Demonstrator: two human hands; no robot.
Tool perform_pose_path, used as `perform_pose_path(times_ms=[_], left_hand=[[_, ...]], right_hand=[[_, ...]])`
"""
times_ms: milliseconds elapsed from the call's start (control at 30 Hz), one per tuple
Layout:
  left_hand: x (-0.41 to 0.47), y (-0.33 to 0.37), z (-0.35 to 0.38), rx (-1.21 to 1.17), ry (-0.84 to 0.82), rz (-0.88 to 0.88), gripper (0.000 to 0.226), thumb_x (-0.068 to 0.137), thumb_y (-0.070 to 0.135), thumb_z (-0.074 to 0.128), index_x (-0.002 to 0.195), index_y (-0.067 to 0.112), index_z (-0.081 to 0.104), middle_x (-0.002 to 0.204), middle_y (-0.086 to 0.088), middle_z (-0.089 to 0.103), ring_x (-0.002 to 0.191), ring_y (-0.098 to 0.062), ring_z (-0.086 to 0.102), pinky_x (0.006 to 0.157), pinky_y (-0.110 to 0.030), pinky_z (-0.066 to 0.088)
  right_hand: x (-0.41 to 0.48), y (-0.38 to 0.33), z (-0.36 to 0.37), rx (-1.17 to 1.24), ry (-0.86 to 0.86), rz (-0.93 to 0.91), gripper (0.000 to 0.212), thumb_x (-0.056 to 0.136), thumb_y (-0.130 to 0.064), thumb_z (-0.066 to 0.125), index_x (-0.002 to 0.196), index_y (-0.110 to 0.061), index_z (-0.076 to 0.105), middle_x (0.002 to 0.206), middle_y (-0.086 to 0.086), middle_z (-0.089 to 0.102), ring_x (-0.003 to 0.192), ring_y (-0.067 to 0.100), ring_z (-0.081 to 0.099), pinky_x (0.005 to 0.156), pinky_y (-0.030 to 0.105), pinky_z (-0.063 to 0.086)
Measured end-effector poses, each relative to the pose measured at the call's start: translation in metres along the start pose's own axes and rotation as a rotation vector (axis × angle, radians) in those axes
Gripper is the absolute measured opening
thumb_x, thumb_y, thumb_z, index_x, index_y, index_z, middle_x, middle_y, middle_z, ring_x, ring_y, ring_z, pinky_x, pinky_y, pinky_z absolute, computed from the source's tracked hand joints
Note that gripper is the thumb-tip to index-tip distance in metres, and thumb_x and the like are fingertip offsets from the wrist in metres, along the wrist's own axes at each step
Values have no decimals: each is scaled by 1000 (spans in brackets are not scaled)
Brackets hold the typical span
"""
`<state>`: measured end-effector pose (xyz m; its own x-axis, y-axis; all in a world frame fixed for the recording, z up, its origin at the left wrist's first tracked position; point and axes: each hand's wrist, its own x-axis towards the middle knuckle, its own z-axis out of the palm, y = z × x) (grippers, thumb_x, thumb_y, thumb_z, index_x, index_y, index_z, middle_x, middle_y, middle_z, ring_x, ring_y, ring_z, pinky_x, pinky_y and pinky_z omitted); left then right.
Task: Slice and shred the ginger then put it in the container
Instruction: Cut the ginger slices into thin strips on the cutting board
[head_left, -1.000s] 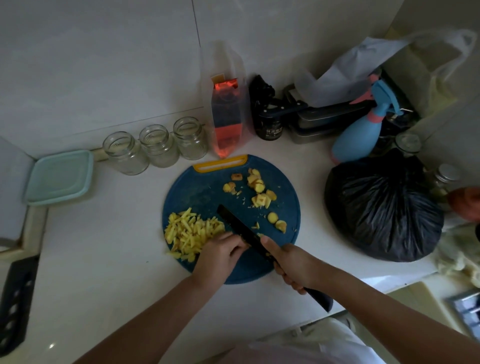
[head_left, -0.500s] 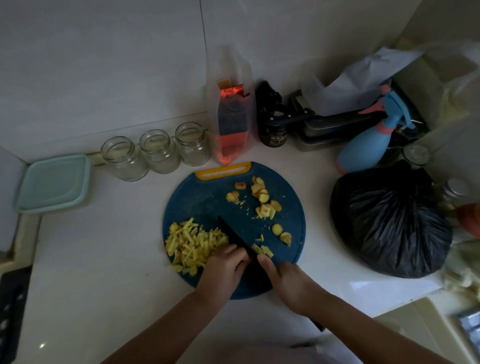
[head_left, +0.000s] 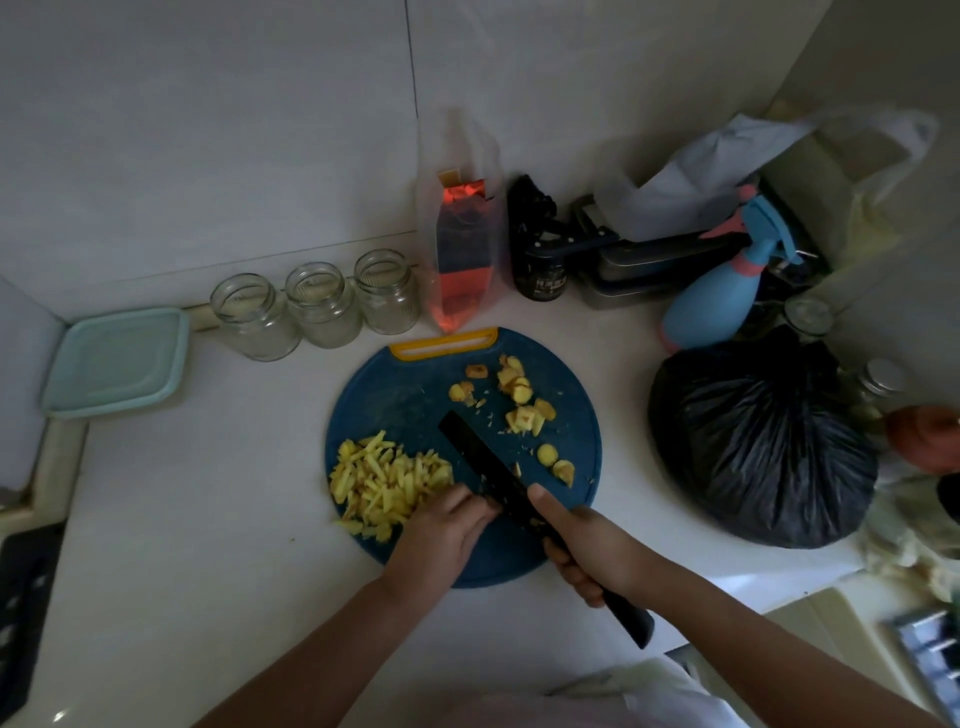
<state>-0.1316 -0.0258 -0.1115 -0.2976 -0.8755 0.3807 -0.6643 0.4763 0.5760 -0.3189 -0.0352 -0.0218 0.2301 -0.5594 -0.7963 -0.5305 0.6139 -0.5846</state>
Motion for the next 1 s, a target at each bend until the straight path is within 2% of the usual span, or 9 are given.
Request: perform_pose_path(times_ms=[333, 533, 633, 667, 733, 800, 833, 900, 1000], left_hand=[[0, 3, -3, 42, 27, 32, 22, 86, 18, 54, 71, 9, 67, 67, 2, 59, 66, -5, 48, 58, -17, 41], [-1, 4, -6, 23, 9, 28, 10, 87, 18, 54, 82, 15, 63, 74, 4, 61, 72, -4, 51, 65, -14, 42], [0, 4, -6, 32, -7, 29, 11, 87, 19, 54, 82, 14, 63, 74, 4, 62, 73, -5, 51, 66, -15, 42], [-1, 4, -7, 39, -11, 26, 13, 86, 19, 54, 80, 13, 64, 73, 4, 62, 73, -5, 51, 66, -15, 42], [-1, 4, -7, 51, -26, 19, 15, 86, 19, 53, 78, 12, 64, 73, 3, 62, 74, -6, 50, 66, -15, 40], [0, 4, -8, 50, -43, 12, 17, 87, 19, 52, 78, 11, 64, 72, 2, 61, 73, -7, 49, 66, -15, 40], [1, 5, -9, 46, -46, 10, 18, 87, 19, 52, 77, 11, 64, 72, 2, 61, 73, -7, 49, 65, -15, 39], [2, 5, -9, 47, -46, 12, 17, 87, 18, 51, 77, 11, 63, 72, 1, 60, 73, -8, 49, 65, -15, 39], [0, 6, -10, 40, -43, 18, 14, 86, 16, 52, 79, 12, 62, 72, 2, 60, 74, -8, 49, 68, -14, 38]], right_hand=[[-7, -1, 1, -43, -7, -28, 63, 85, -76, 32, 59, -19, 33, 43, -7, 33, 36, 10, 26, 38, 19, 26], [-8, -2, 1, -57, 16, -26, 63, 88, -73, 34, 60, -17, 36, 41, -8, 35, 34, 10, 27, 38, 19, 25], [-9, -3, 5, -101, 70, -37, 64, 89, -72, 34, 64, -14, 40, 50, -2, 41, 37, 11, 32, 38, 20, 29], [-10, -3, 8, -143, 106, -50, 63, 90, -71, 33, 65, -14, 43, 56, 1, 44, 41, 11, 37, 41, 21, 33], [-11, 0, 17, -241, 188, -94, 63, 94, -66, 30, 69, -12, 50, 69, 5, 53, 56, 13, 49, 55, 22, 40], [-12, 3, 24, -332, 234, -119, 62, 96, -63, 26, 79, -9, 51, 75, 6, 53, 72, 19, 51, 68, 26, 39], [-12, 5, 26, -356, 242, -120, 61, 96, -62, 24, 83, -9, 51, 72, 4, 50, 75, 20, 49, 70, 26, 37], [-10, 6, 28, -356, 234, -111, 65, 93, -67, 20, 84, -10, 49, 66, -1, 45, 73, 20, 47, 70, 26, 37], [-7, 8, 33, -318, 235, -116, 80, 66, -81, 9, 78, -12, 48, 63, -4, 44, 65, 15, 46, 68, 26, 38]])
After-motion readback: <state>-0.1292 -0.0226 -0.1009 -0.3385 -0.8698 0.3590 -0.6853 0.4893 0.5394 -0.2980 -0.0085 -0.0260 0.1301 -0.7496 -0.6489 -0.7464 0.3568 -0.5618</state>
